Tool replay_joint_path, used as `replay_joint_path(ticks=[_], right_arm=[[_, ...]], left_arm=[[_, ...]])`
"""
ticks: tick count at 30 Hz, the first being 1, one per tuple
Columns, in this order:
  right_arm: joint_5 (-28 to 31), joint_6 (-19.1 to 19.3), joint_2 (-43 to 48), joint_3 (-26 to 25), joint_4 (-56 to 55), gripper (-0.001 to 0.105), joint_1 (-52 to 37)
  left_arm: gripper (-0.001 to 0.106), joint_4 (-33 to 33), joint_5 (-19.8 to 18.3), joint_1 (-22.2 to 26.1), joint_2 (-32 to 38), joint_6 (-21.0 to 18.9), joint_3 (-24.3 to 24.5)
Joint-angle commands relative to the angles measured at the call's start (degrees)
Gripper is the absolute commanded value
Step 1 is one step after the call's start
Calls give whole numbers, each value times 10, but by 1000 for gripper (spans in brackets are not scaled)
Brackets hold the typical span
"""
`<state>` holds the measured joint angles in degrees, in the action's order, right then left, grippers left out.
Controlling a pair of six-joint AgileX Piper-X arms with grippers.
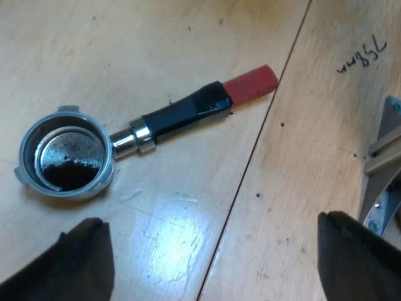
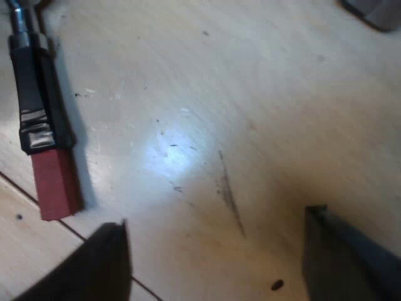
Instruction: Put the handle in the coffee machine
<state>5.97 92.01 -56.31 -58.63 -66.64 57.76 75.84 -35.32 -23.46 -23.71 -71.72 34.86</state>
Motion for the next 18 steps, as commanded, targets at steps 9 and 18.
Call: replay_joint_path(ticks=[9, 18], right_arm=[[19, -112, -101, -4, 47, 0, 24], [0, -138, -202, -4, 68, 0, 24]], left_arm=[[70, -14, -1, -8, -2, 18, 4], [70, -15, -1, -42, -2, 18, 4]])
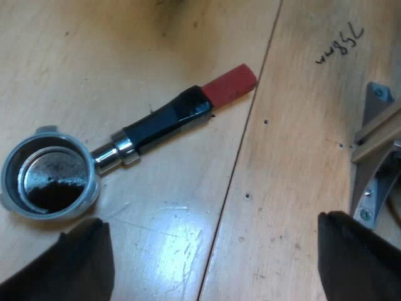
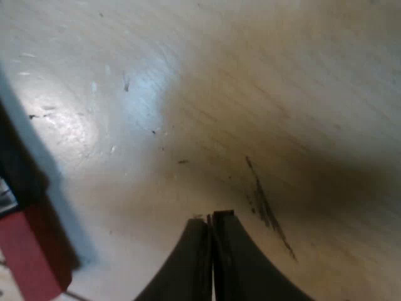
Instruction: Put the handle in the coffee machine
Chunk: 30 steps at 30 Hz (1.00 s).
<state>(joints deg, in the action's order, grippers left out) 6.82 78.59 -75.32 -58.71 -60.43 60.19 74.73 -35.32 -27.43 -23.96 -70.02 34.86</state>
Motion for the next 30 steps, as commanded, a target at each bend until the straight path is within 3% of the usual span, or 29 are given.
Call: replay_joint_path(ticks=[1, 6, 12, 16, 30], right_arm=[[-17, -4, -27, -4, 23, 0, 0], [-68, -3, -77, -4, 63, 0, 7], [-68, -4, -130, -4, 80, 0, 47], [-71, -27, -149, -4, 107, 0, 74], [-144, -76, -191, -6, 242, 0, 125]], left_arm=[[70, -4, 0, -2, 1, 1, 4], [70, 7, 46, -2, 1, -5, 4], [70, 16, 96, -2, 1, -9, 4], [70, 16, 132, -2, 1, -13, 4], [70, 16, 142, -2, 1, -13, 4]])
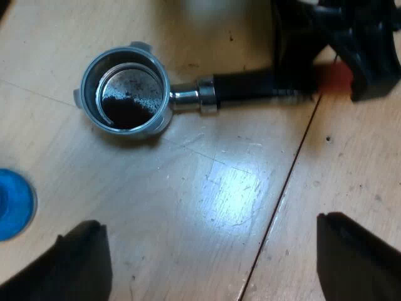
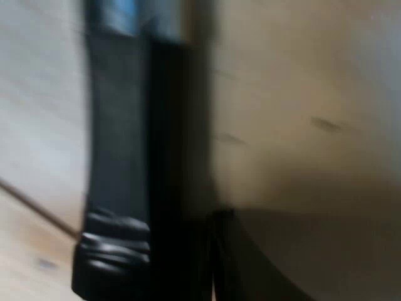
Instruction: Put the handle in the coffee machine
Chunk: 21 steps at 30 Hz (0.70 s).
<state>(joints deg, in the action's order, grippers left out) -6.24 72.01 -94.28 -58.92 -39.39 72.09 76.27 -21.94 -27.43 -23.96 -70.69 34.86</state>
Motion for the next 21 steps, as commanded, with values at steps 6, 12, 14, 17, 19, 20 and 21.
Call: replay_joint_path(ticks=[6, 12, 14, 17, 19, 20, 21], right_arm=[[-17, -41, -24, -15, 95, 0, 7], [-34, -41, -70, -59, 112, 0, 7], [-34, -41, -83, -75, 119, 0, 7], [-34, -41, -102, -97, 126, 0, 7], [-32, -41, -116, -115, 128, 0, 7], [-30, -41, -119, -118, 130, 0, 7], [-27, -41, -123, -123, 141, 0, 7]], left_arm=[[70, 15, 30, -2, 1, -6, 24], [70, 39, 43, -2, 1, -6, 69], [70, 47, 60, -2, 1, -6, 74], [70, 64, 100, -2, 2, -6, 75], [70, 75, 107, 2, 2, -6, 75], [70, 79, 107, 4, 2, -6, 75], [70, 83, 107, 5, 2, -7, 75]])
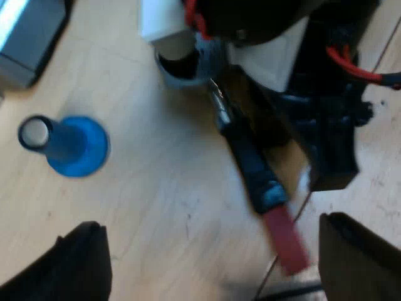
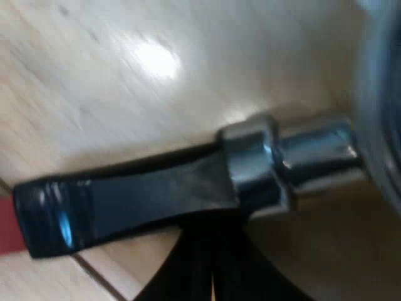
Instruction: Put the handle in the coffee machine
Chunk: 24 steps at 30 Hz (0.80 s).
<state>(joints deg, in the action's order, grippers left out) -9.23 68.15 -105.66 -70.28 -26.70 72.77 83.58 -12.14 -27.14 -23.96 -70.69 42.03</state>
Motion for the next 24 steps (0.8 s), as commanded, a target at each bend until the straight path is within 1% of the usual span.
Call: replay_joint_path(ticks=[1, 3, 4, 6, 8, 12, 13, 17, 20, 24], right_arm=[[10, -5, -13, -11, 31, 0, 1], [29, -20, -14, -11, 53, 0, 1], [49, -31, -14, -11, 60, 0, 1], [65, -35, -14, -11, 59, 0, 1], [64, -36, -14, -11, 55, 0, 1], [18, -38, -9, -11, 41, 0, 1], [14, -38, -4, -11, 36, 0, 3], [20, -38, 13, -11, 19, 0, 8], [23, -38, 35, -11, -13, 0, 12], [47, -38, 70, -11, -62, 0, 18]], left_arm=[[70, 15, 9, 4, 2, -10, 3], [70, 20, 9, 5, 2, -10, 3], [70, 22, 9, 5, 2, -10, 3], [70, 23, 15, 5, 2, -10, 3], [70, 23, 19, 5, 2, -10, 3], [70, 23, 23, 5, 2, -10, 3], [70, 23, 25, 5, 2, -10, 3], [70, 23, 25, 5, 2, -10, 3], [70, 23, 25, 5, 2, -10, 3], [70, 23, 25, 5, 2, -10, 3]])
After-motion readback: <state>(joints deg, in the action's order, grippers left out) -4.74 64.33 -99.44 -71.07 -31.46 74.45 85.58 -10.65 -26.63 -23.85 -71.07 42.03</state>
